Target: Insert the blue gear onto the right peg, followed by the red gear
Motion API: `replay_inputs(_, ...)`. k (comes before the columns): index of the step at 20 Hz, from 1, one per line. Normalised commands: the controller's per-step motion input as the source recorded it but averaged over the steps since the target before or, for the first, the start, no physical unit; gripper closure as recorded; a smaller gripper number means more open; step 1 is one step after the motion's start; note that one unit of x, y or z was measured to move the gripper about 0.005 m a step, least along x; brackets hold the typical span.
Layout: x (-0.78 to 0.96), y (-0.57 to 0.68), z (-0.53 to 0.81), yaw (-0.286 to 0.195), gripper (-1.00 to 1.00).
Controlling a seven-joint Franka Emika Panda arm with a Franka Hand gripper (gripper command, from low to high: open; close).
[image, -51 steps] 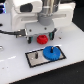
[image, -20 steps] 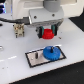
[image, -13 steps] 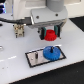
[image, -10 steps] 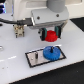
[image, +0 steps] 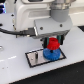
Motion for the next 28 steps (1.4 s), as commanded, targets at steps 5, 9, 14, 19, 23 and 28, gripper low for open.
replay_inputs(5, 0.12, -0.01, -0.09, 0.0, 1.0)
replay_inputs(9, 0.13, 0.01, -0.16, 0.0, 1.0)
replay_inputs(14, 0.08, 0.01, 0.31, 0.0, 1.0)
replay_inputs(19, 0.13, 0.02, 0.04, 0.0, 1.0)
replay_inputs(23, 0.17, 0.0, -0.05, 0.0, 1.0)
replay_inputs(28, 0.21, 0.02, -0.09, 0.0, 1.0)
